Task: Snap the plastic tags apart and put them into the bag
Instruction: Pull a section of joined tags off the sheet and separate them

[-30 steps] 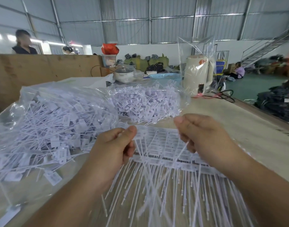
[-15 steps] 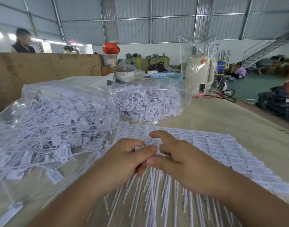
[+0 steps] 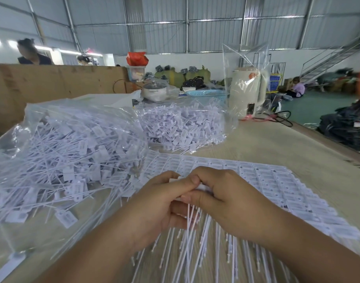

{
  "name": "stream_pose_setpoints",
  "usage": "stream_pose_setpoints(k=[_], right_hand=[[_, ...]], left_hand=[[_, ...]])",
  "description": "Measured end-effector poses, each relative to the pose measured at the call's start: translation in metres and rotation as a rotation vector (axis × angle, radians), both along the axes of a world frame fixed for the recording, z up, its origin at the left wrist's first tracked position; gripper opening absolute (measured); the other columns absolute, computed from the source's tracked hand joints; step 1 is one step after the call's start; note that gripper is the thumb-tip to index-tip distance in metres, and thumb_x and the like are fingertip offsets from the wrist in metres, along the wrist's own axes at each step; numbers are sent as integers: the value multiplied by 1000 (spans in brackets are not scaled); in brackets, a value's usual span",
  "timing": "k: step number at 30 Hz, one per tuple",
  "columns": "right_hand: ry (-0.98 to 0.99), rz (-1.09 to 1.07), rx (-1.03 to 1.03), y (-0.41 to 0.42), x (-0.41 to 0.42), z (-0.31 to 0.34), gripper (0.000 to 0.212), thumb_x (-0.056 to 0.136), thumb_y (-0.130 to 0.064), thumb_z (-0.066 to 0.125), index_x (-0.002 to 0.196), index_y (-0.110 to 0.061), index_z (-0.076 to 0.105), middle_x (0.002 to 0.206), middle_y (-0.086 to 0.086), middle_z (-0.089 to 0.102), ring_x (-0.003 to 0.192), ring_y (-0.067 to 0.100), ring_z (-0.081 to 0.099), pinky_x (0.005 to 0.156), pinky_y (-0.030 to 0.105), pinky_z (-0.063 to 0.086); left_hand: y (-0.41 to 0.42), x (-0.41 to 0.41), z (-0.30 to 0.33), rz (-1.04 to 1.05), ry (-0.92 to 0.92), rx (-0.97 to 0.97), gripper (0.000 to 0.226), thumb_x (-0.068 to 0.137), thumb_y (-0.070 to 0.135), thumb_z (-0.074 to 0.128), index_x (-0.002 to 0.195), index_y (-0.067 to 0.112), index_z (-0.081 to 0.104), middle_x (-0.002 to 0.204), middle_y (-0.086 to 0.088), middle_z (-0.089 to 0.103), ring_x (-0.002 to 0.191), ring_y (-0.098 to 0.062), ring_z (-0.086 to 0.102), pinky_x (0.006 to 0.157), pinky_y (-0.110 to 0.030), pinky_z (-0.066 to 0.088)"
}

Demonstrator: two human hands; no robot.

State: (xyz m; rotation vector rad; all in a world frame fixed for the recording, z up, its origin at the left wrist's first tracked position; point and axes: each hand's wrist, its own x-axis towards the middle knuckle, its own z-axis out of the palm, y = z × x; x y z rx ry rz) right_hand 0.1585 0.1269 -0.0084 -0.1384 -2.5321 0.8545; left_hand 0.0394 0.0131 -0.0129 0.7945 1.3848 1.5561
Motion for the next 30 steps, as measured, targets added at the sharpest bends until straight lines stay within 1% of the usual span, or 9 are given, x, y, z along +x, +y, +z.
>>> stream_pose_setpoints(k=[4, 6, 11, 14, 16, 21, 24, 28, 30], right_hand=[[-23, 9, 100, -2, 0, 2, 26, 93, -43, 59, 113, -28, 52, 78, -12, 67, 72, 2, 62, 65, 30, 50], [-45, -20, 135, -4, 0, 2, 48, 91, -48, 56, 131, -35, 34, 77, -10, 67, 71, 3, 62, 67, 31, 51], [-66, -75, 203, -9, 2, 4, 67, 89, -54, 53, 142, -41, 14, 82, -10, 64, 69, 4, 59, 63, 31, 51], [-62, -75, 194, -7, 2, 5, 53, 87, -58, 53, 132, -36, 33, 92, -11, 65, 74, 2, 60, 66, 33, 52], [-96, -99, 198, -4, 4, 8, 43, 85, -63, 50, 117, -34, 45, 81, -11, 62, 67, 1, 57, 61, 32, 49], [-246, -163, 21, 9, 10, 18, 33, 88, -60, 46, 91, -28, 55, 61, -7, 58, 49, 3, 49, 54, 29, 40], [-345, -136, -27, 15, 13, 23, 49, 90, -59, 45, 74, -14, 57, 60, -5, 57, 52, 9, 51, 60, 36, 44], [-292, -100, -60, 16, 13, 25, 49, 93, -49, 51, 70, -5, 52, 51, -9, 41, 47, 8, 38, 52, 26, 34], [-257, -100, -22, 15, 11, 24, 48, 92, -47, 52, 69, -5, 51, 52, -9, 39, 48, 6, 35, 50, 24, 31]], left_hand=[[-2, 2, 2, -187, -38, -15, 11, 76, 26, 69, 82, 18, 73, 68, -6, 62, 54, -17, 59, 48, -27, 51], [-2, -1, 1, -238, -54, -23, 13, 82, 25, 62, 83, 20, 74, 69, -4, 65, 57, -15, 62, 51, -26, 52], [-2, -5, 3, -244, -34, 4, 17, 83, 21, 59, 80, 22, 75, 67, -3, 68, 56, -14, 65, 51, -23, 52], [-2, -4, 5, -174, -22, 33, 18, 92, 7, 57, 86, 15, 72, 64, -6, 66, 51, -16, 64, 47, -22, 50], [-2, -4, 6, -114, -4, 37, 14, 94, 3, 53, 91, 5, 67, 62, -8, 65, 48, -17, 62, 45, -22, 49], [-4, -8, 11, -23, 85, 67, 16, 90, 3, 56, 89, 4, 72, 63, -18, 61, 46, -24, 58, 40, -26, 46], [-3, -8, 13, 14, 70, 115, 21, 89, 3, 55, 80, 10, 74, 61, -18, 60, 43, -24, 56, 38, -25, 45], [-2, -5, 11, 2, 87, 117, 8, 80, 18, 67, 81, 13, 73, 60, -15, 59, 44, -22, 54, 41, -26, 46], [-3, -5, 10, 0, 107, 109, 15, 72, 26, 71, 81, 14, 72, 59, -12, 59, 44, -21, 54, 41, -26, 46]])
